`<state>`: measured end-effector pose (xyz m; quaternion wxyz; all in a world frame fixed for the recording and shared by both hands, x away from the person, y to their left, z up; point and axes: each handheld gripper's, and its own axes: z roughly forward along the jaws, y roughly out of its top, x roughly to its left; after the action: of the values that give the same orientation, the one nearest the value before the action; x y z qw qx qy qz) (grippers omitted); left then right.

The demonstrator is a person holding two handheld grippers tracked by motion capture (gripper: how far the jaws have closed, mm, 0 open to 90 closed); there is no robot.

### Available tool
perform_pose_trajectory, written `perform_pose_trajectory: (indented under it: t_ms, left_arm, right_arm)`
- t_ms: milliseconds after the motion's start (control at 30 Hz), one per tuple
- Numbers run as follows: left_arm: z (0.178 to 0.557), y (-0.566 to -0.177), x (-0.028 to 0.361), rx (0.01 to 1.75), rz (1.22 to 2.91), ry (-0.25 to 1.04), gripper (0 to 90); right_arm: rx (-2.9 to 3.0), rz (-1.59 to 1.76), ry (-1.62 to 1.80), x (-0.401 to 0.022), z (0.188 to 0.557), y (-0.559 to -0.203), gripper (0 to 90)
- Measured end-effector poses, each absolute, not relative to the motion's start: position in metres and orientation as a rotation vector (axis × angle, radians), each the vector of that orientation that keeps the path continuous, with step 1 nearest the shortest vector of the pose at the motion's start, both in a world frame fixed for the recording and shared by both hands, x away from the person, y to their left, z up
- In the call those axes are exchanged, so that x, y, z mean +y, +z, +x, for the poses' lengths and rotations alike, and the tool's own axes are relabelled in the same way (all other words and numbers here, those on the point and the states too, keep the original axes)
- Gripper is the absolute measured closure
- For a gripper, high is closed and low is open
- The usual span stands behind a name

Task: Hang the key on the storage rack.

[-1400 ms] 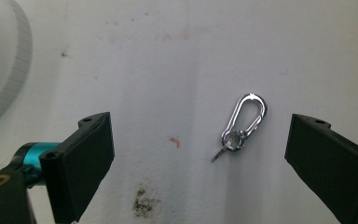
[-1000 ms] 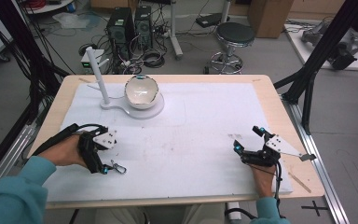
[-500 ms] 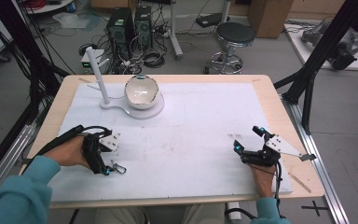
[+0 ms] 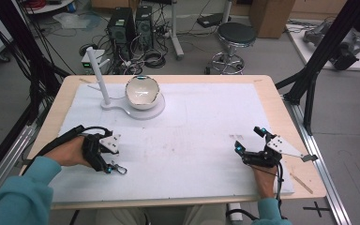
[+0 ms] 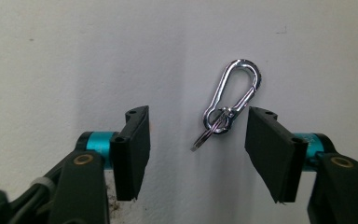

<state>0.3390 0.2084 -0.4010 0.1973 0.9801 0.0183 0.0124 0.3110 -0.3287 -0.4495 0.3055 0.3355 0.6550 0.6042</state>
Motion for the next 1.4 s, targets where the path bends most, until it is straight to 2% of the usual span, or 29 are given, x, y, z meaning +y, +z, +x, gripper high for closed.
perform_pose_trajectory:
  t_ms: [800, 1400]
  left_arm:
    - [0.3379, -0.4033, 0.2081, 0.016, 2.771, -0.003, 74.0]
    - [0.3383, -0.4017, 0.2106, 0.055, 2.763, -0.007, 84.6]
  right_arm:
    - [1.733, 0.9, 1.6, -0.3287, 0.3106, -0.4494, 0.6]
    - [1.732, 0.899, 1.598, -0.3287, 0.3107, -0.4494, 0.6]
